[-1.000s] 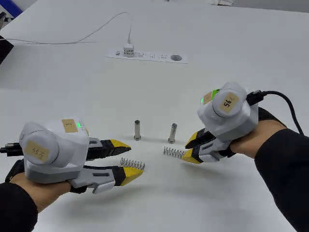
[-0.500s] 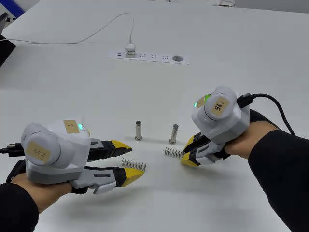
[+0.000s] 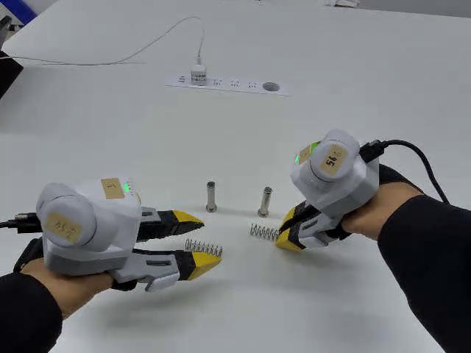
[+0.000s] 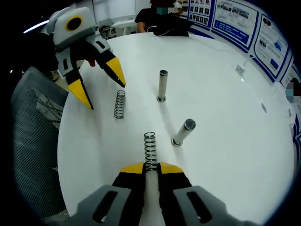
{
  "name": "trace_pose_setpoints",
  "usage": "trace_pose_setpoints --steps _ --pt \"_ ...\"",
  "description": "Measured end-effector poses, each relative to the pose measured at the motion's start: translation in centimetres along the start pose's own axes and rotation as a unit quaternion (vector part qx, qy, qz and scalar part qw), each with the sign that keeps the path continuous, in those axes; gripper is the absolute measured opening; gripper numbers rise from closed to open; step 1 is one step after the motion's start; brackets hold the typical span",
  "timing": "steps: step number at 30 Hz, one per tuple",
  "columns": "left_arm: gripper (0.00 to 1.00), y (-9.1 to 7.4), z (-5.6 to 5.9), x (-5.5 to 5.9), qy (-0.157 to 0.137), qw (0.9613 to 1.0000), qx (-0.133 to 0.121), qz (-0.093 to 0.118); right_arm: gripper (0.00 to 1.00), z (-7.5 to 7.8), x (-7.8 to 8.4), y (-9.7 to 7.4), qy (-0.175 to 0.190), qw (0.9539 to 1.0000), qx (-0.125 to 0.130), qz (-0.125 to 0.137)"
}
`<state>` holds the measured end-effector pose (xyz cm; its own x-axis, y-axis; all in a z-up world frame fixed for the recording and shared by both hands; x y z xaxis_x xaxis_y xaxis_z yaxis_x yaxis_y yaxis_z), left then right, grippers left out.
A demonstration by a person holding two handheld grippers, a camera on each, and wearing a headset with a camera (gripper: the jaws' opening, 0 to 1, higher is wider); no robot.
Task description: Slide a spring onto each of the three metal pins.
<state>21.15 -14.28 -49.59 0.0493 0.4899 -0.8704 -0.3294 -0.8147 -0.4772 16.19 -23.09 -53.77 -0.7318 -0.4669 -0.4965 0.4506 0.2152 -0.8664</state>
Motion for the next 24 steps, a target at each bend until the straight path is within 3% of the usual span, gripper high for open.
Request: trace_pose_setpoints --steps 24 --pt "0.32 2.1 1.4 -1.5 0.041 0.9986 0.031 -0.009 0.11 -2.8 -1.9 -2.8 -0.041 0.999 -0.016 0.003"
Point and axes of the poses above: the centre of the closed fingertips' face, and the gripper's own axes: y roughly forward along the fingers, z roughly to its right, x roughly out of its underside, the point moved 1 cm from there along -y, roughly backward along the fingers, and after that the axes turned 6 degrees about -y, right-handed, at the moved point
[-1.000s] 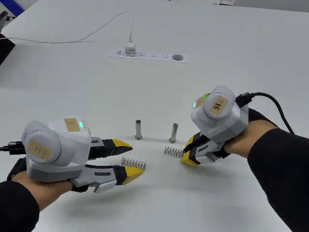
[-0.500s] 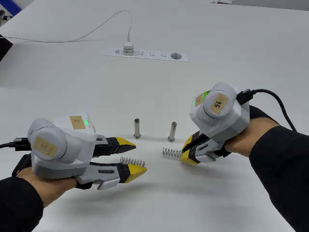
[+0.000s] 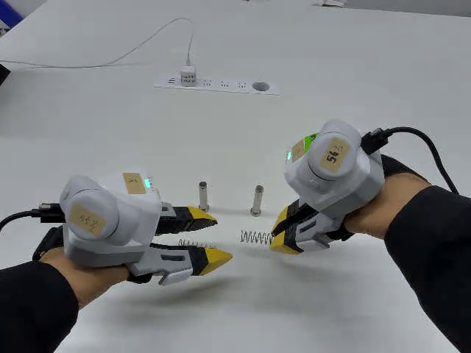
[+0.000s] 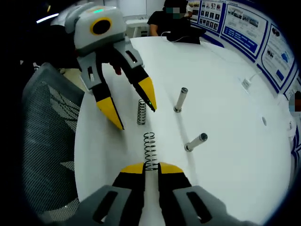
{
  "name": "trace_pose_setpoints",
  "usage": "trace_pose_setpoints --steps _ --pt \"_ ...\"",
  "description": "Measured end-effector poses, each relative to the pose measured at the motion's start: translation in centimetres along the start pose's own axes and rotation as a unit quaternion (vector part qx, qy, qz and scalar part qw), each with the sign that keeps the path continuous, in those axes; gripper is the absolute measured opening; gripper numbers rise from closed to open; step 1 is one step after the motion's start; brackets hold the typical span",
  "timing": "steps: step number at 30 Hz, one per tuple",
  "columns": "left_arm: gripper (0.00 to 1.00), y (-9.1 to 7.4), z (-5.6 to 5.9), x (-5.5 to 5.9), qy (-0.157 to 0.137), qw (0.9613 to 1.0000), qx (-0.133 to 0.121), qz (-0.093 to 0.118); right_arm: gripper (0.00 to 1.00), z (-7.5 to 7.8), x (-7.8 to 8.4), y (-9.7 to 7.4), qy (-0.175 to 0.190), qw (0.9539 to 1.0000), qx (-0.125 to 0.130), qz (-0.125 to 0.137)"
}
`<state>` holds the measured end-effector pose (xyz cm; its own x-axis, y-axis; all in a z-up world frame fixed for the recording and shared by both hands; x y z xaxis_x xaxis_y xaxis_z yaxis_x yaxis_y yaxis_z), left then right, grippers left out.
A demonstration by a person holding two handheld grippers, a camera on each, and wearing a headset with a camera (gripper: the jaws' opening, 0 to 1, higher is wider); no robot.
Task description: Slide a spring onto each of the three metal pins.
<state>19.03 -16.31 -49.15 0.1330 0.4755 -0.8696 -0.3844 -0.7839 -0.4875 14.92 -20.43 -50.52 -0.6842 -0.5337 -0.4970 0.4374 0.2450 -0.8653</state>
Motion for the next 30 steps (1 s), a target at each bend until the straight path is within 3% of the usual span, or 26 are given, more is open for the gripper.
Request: trace_pose_setpoints --steps 13,30 --pt "0.3 0.8 1.1 -0.3 0.023 0.9995 0.02 -0.008 0.11 -1.0 -1.3 -0.4 -0.031 0.9993 -0.018 -0.003" --pt "0.16 1.2 1.9 -0.3 0.055 0.9979 0.029 -0.016 0.11 -1.9 -1.7 -0.7 -0.053 0.9981 -0.03 -0.014"
Point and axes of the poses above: the centre of the closed fingertips' face, and the gripper's own axes: y roughly forward along the fingers, z roughly to its right, x roughly out of its underside, the point moved 1 cm from there along -y, roughly backward along the fingers, and after that the axes turned 6 degrees about -y, right-handed, at the moved point
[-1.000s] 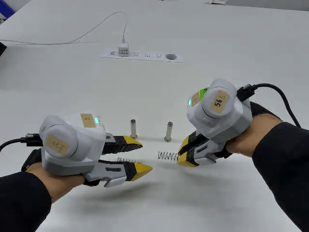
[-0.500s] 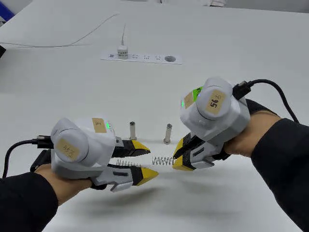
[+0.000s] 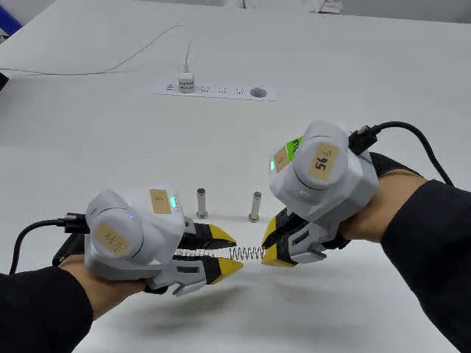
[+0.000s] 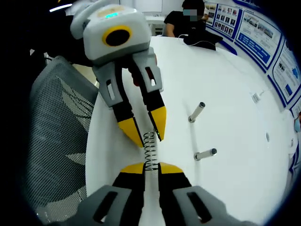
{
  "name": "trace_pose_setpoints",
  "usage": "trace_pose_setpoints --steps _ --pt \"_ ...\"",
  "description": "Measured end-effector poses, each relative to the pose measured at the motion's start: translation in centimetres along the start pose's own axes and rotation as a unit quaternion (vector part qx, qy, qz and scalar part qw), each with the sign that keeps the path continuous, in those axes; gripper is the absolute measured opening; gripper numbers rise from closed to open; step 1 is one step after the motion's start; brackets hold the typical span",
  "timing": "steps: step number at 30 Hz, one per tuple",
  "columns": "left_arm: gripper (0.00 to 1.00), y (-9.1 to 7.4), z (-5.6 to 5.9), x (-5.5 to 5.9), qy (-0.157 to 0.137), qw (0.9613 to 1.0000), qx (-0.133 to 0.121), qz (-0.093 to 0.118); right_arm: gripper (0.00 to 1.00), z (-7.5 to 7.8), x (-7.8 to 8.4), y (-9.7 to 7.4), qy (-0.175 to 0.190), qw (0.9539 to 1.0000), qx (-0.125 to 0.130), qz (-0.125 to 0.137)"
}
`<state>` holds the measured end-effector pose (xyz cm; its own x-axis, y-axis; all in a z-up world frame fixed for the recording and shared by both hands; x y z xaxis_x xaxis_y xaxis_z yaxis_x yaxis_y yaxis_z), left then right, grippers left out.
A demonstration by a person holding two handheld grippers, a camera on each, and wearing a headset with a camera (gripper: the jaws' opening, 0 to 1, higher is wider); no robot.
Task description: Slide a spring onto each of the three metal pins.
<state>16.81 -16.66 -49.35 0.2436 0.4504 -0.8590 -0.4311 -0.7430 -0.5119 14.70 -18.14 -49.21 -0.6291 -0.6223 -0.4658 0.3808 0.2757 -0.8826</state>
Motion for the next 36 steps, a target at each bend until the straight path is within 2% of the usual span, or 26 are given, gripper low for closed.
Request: trace_pose_setpoints --steps 3,12,21,36 --pt "0.13 0.0 0.1 0.1 0.003 1.0 0.002 -0.002 0.12 -0.1 -0.2 -0.1 -0.003 1.0 0.001 0.0" --pt "0.12 0.0 0.1 0.2 0.005 1.0 0.002 -0.003 0.12 0.0 -0.7 -0.8 -0.007 1.0 0.003 0.004" --pt "0.11 0.1 0.0 0.3 0.006 1.0 0.0 -0.005 0.12 0.1 -2.3 -1.7 -0.014 0.9995 0.009 0.028" --pt "0.11 0.2 0.2 0.0 0.004 1.0 0.003 -0.001 0.12 0.1 -4.6 -2.3 -0.028 0.9979 0.017 0.056"
Point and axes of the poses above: the centre of the closed fingertips' face, and the gripper's own axes: y roughly forward along the fingers, z roughly to its right, x roughly out of its underside, the point moved 1 cm from there along -y, roughly backward along the fingers, and after that the axes turned 6 degrees about -y, right-handed, at the moved point
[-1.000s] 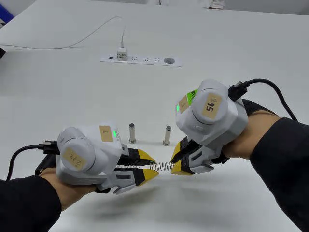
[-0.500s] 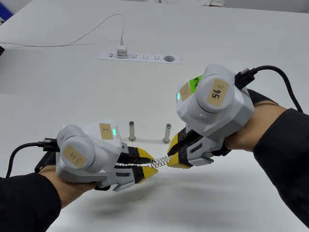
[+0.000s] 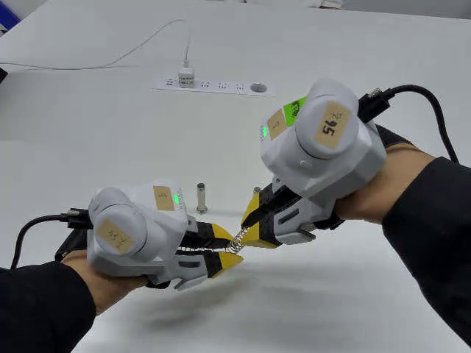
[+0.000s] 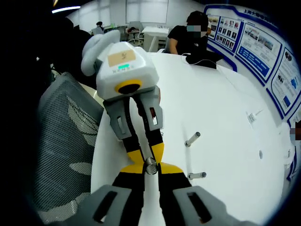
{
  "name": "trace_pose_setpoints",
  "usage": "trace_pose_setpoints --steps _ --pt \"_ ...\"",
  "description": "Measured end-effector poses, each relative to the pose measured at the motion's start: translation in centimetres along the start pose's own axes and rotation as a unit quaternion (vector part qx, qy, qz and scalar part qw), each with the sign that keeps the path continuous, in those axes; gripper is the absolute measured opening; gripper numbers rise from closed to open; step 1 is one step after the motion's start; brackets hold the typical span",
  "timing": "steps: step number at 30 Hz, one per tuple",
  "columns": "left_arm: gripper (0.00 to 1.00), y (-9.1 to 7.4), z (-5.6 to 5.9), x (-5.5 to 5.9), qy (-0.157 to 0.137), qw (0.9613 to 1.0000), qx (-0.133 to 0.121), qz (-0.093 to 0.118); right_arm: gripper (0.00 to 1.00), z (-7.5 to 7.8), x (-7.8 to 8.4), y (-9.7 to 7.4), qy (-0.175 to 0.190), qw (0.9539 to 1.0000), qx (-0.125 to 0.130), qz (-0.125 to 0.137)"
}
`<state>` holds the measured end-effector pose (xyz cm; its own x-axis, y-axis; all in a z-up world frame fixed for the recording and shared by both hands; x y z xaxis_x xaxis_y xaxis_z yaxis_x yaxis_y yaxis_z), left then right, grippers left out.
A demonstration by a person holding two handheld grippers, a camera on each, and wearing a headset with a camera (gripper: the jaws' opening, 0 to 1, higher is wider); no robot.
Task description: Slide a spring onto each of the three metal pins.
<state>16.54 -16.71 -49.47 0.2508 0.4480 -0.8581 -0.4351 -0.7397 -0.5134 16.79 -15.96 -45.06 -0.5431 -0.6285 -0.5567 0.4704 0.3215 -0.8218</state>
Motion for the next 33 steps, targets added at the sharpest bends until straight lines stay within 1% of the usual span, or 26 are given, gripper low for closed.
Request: trace_pose_setpoints --steps 4,5,8,17,25,33 --pt "0.11 0.03 0.0 -0.05 -0.001 1.0 0.001 0.002 0.12 -0.01 -0.11 0.08 0.0 1.0 0.0 0.003" --pt "0.11 0.01 0.02 -0.2 -0.002 1.0 0.002 0.007 0.13 -0.08 -0.02 0.15 0.002 1.0 -0.002 0.002" --pt "0.11 -0.02 -0.06 -0.29 -0.002 1.0 0.0 0.008 0.16 -0.07 0.16 0.24 0.003 1.0 -0.002 -0.001" --pt "0.11 -0.1 -0.08 -0.75 -0.002 0.9999 -0.001 0.016 0.15 0.03 0.73 0.6 0.013 0.9999 -0.006 -0.001" --pt "0.11 -0.08 -0.05 -0.82 -0.004 0.9998 -0.001 0.018 0.13 0.09 0.47 0.69 0.014 0.9999 -0.005 0.004" --pt "0.12 -0.08 0.05 -0.78 -0.009 0.9998 0.0 0.02 0.12 0.02 0.48 0.72 0.015 0.9998 -0.008 0.001"
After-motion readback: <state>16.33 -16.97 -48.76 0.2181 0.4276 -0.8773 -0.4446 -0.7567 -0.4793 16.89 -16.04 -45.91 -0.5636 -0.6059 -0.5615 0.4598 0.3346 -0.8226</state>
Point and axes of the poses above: the centre of the closed fingertips' face, and the gripper's own axes: y roughly forward along the fingers, z roughly to its right, x roughly out of its underside, the point moved 1 cm from there along -y, roughly backward along the fingers, and after that the axes turned 6 degrees about -y, right-handed, at the moved point
